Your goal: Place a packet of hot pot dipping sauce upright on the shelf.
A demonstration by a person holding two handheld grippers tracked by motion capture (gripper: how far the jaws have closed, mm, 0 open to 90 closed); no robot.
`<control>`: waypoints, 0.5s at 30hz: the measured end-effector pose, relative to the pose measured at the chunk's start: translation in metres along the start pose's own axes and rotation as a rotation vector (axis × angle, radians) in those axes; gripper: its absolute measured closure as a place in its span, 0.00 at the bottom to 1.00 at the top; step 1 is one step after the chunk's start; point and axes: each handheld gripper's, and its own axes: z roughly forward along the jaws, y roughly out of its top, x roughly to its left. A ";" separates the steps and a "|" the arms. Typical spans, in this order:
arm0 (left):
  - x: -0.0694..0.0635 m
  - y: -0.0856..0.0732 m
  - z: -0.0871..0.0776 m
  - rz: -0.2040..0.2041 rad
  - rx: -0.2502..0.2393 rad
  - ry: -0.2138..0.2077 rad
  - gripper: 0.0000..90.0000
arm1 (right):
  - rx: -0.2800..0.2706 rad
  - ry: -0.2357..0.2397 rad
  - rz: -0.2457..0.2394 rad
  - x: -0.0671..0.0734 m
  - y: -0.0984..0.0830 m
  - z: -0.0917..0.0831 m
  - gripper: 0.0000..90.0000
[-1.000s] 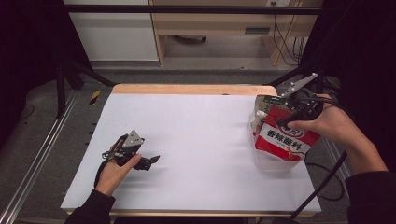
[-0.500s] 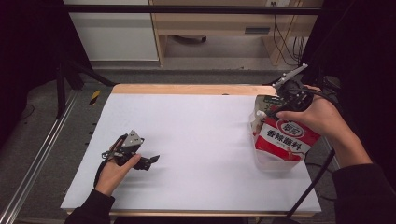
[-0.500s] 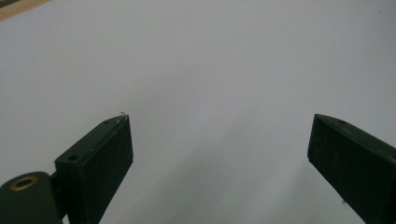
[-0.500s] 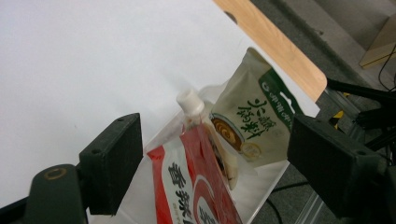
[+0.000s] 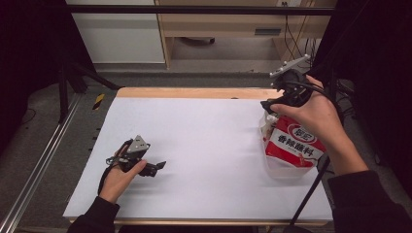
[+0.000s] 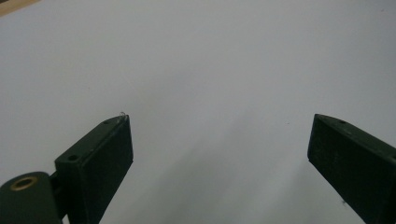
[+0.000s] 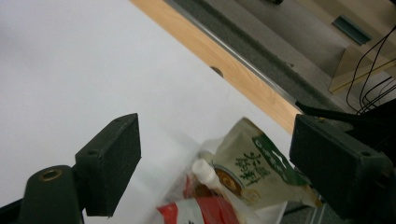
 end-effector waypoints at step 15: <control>0.001 0.000 -0.001 -0.004 -0.004 0.004 0.08 | -0.186 -0.072 0.106 0.027 0.028 0.005 0.17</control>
